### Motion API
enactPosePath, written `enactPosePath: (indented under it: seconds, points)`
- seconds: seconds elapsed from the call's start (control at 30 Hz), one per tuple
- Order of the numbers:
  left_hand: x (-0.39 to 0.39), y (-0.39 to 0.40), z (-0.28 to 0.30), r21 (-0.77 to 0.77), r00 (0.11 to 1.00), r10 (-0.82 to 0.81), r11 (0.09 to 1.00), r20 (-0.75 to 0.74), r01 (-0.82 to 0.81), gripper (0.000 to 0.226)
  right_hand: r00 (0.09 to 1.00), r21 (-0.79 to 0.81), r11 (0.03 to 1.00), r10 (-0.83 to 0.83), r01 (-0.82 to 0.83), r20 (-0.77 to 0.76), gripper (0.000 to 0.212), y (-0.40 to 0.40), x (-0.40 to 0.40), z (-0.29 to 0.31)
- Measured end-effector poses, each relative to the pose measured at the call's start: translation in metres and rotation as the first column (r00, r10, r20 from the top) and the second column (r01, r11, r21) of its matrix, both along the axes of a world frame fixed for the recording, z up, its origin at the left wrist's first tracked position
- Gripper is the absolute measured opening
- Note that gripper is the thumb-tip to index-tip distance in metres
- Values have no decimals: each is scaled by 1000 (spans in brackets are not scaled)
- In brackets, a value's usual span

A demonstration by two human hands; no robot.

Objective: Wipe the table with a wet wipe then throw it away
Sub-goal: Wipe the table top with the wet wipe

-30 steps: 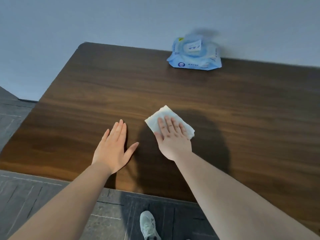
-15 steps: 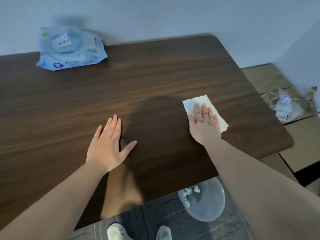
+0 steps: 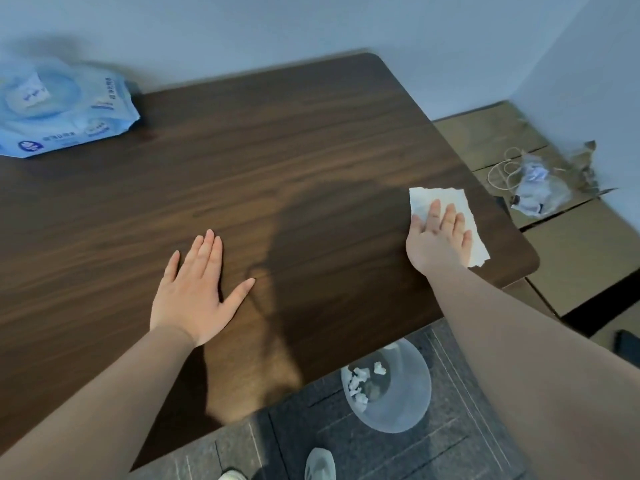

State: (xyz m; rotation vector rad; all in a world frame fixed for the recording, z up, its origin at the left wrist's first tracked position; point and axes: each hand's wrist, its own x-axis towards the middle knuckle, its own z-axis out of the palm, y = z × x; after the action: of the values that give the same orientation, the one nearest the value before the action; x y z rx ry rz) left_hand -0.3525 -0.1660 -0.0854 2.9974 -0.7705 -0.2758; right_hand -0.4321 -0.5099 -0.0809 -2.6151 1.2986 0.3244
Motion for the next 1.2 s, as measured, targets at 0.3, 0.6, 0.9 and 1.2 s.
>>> enactPosePath:
  seconds: [0.3,0.6,0.9,1.2]
  points:
    - [-14,63,8,-52,997,28,998,-66,-32,79,985,70,982,175,-175,-2,59,112,-13,9]
    - [-60,259,10,-14,945,320,947,-68,-322,89,865,84,861,494,-501,91,58,316,10,3]
    - [-95,426,10,54,783,619,785,-58,-617,81,616,142,601,775,-787,140,57,519,20,0]
    - [-102,477,3,31,724,690,724,-3,-689,79,443,163,419,882,-893,162,57,641,32,-5]
